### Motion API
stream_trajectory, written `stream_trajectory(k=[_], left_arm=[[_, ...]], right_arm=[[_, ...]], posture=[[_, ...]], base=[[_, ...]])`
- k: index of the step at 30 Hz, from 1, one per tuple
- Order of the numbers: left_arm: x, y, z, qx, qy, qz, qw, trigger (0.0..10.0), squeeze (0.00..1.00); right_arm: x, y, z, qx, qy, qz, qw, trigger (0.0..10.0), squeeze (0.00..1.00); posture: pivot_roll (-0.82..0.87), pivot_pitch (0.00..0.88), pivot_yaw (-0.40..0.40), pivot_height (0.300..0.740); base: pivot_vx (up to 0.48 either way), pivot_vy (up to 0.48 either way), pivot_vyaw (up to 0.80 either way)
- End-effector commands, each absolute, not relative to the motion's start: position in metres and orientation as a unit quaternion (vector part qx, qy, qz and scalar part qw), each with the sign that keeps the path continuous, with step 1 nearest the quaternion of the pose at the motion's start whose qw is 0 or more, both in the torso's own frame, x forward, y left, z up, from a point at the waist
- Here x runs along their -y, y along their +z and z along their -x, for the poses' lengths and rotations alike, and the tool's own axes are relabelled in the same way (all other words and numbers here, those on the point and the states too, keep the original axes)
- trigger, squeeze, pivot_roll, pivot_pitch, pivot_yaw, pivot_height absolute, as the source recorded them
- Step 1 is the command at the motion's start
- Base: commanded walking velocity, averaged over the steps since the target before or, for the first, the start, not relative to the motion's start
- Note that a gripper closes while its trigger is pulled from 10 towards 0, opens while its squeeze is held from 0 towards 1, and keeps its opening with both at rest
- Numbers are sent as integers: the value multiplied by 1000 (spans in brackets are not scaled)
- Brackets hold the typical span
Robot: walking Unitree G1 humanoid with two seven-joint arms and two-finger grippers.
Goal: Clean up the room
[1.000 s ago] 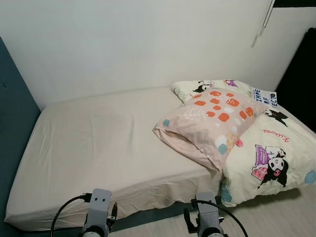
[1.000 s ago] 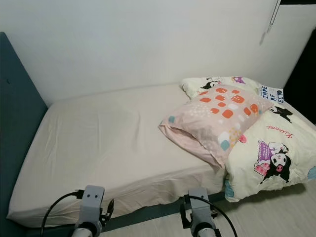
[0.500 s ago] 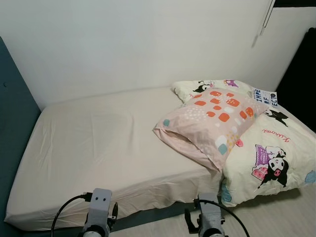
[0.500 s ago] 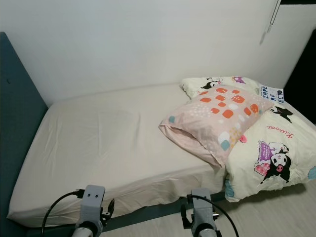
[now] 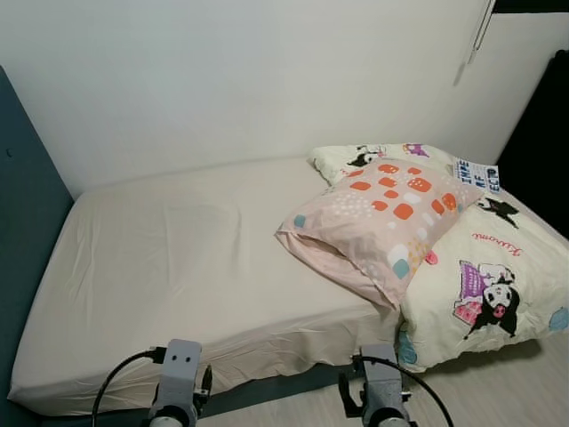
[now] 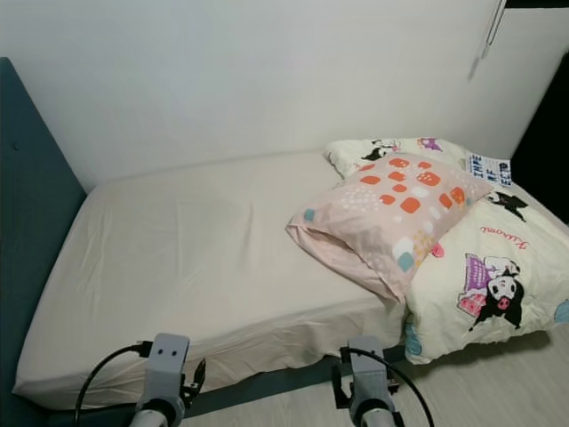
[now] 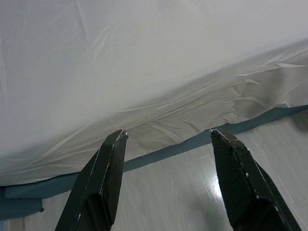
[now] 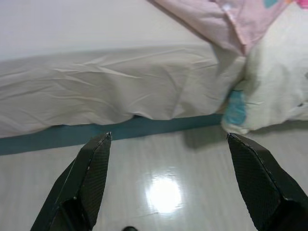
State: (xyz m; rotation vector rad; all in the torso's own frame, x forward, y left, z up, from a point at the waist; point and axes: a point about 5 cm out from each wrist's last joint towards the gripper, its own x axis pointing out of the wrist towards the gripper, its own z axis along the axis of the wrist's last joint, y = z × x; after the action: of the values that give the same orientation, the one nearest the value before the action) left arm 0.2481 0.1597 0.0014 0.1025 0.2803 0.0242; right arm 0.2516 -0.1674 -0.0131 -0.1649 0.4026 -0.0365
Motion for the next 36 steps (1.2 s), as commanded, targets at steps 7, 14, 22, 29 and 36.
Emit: stream_trajectory(k=[7,14,22,29,36], left_arm=[[-159,-4,-241,-152,8,-52,987,10000,0],[-158,-1,-242,-142,10,-50,989,10000,0],[-158,2,-245,-135,14,-52,989,10000,0],[-159,1,-244,-137,13,-53,989,10000,0],[-159,1,-243,-139,12,-54,989,10000,0]], right_arm=[[170,-19,-247,-210,-31,95,973,10000,0],[167,-20,-245,-215,-20,95,972,10000,0],[169,-21,-246,-216,-29,106,970,10000,0],[169,-21,-245,-218,-33,101,970,10000,0],[168,-20,-246,-209,-48,117,970,10000,0]], posture=[[-31,126,-7,740],[-31,126,-7,740],[-30,124,-4,740],[-32,125,-4,740],[-29,127,-4,740]], base=[[0,0,0],[0,0,0],[0,0,0],[0,0,0],[0,0,0]])
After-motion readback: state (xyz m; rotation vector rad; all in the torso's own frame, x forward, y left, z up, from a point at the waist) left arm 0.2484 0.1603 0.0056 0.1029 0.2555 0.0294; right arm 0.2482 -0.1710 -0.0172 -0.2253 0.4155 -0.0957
